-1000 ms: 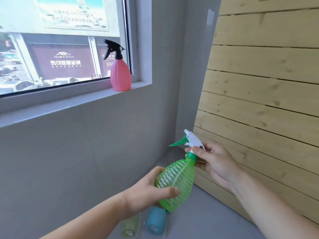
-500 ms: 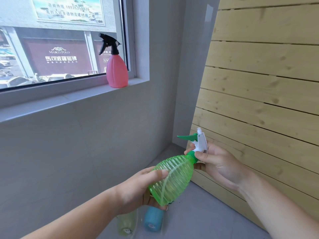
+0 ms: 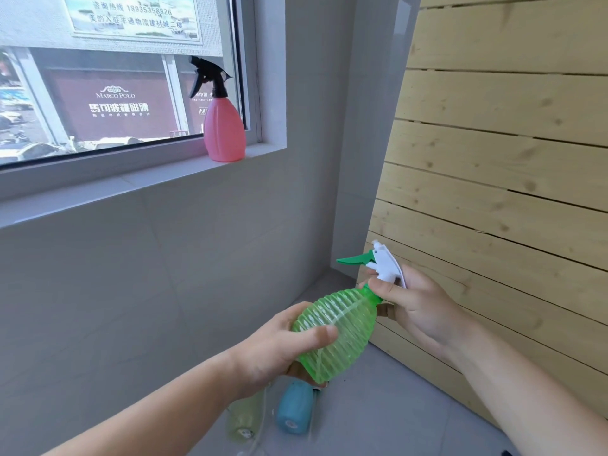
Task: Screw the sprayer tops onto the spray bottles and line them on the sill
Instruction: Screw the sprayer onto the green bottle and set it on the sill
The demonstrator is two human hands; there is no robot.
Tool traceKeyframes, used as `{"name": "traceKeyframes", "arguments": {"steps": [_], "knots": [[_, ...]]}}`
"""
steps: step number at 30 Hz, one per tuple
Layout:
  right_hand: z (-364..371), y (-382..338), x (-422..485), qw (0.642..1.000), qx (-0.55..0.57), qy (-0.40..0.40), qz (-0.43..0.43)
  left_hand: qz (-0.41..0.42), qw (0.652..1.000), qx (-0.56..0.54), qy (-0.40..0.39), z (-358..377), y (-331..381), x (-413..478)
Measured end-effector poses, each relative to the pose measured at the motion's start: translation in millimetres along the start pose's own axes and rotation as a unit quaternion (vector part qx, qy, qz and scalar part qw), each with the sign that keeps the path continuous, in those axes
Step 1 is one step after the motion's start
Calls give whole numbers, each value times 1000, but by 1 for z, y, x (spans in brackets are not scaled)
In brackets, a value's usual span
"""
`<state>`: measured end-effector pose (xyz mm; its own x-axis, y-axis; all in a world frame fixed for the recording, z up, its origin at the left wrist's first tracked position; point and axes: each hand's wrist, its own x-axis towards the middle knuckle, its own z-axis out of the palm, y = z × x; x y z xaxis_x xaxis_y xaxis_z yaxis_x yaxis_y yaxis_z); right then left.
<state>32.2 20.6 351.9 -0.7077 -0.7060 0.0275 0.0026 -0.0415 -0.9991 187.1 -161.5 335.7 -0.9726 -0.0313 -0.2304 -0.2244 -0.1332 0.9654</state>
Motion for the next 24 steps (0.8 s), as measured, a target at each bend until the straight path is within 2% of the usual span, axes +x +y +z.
{"name": "traceKeyframes", "arguments": {"steps": [3,7,12,18,22,24], "knots": [[2,3,1,1000,4,17,5,4,1000,19,16,4,1,-2],[7,6,0,997,-46,55,-10,12,999,44,26,7,3,-5],[2,-1,-1,999,49,8,-9,31,998,48,30,6,3,-2],[4,6,0,998,-43,51,-23,37,996,71,40,5,2,-2],[-1,-1,-2,998,67,-10,-8,36,996,68,42,8,4,-1],[-5,-2,-1,998,58,-15,-3,36,996,67,45,10,5,-2]]}}
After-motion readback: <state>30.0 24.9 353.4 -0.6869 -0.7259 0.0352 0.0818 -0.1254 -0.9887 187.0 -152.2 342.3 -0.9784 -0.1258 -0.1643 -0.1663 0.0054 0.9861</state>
